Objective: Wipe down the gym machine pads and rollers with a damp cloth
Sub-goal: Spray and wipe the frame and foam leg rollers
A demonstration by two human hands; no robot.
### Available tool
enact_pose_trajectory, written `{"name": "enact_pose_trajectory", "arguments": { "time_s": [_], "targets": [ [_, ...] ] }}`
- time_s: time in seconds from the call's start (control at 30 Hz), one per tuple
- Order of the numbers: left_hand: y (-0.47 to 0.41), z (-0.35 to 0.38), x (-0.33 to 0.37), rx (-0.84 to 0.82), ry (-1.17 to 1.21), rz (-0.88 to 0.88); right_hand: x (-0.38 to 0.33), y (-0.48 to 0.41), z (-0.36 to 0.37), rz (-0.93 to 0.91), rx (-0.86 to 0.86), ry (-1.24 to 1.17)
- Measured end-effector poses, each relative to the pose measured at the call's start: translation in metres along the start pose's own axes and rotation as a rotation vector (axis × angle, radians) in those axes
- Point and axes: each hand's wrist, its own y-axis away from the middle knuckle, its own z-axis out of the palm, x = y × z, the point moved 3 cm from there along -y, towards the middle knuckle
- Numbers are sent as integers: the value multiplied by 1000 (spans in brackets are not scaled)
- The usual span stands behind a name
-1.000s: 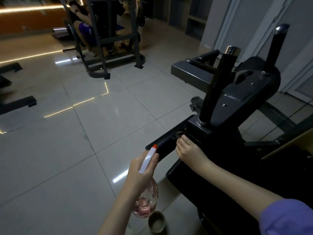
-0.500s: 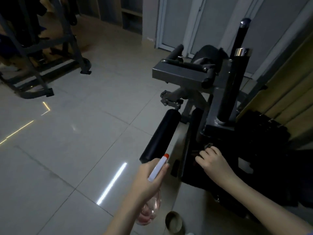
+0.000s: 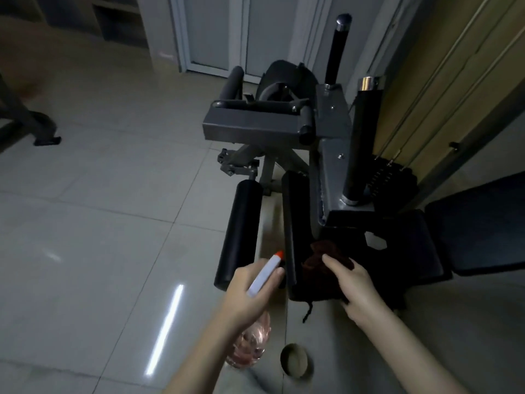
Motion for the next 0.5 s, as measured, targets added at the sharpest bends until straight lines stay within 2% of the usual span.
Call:
{"name": "enact_pose_trajectory", "arguments": {
  "time_s": [0.1, 0.27, 0.4, 0.5],
  "targets": [
    [-26, -14, -4, -110, -9, -12, 3, -10, 13, 201, 74, -251],
    [-74, -42, -5, -209, -164, 85, 3, -31, 41, 370, 158, -727],
    [-108, -52, -4, -325, -189, 70, 6, -42, 55, 402, 234, -1029],
    [-133, -44, -7, -403, -240, 134, 3, -47, 56, 368, 288, -1185]
  ]
}}
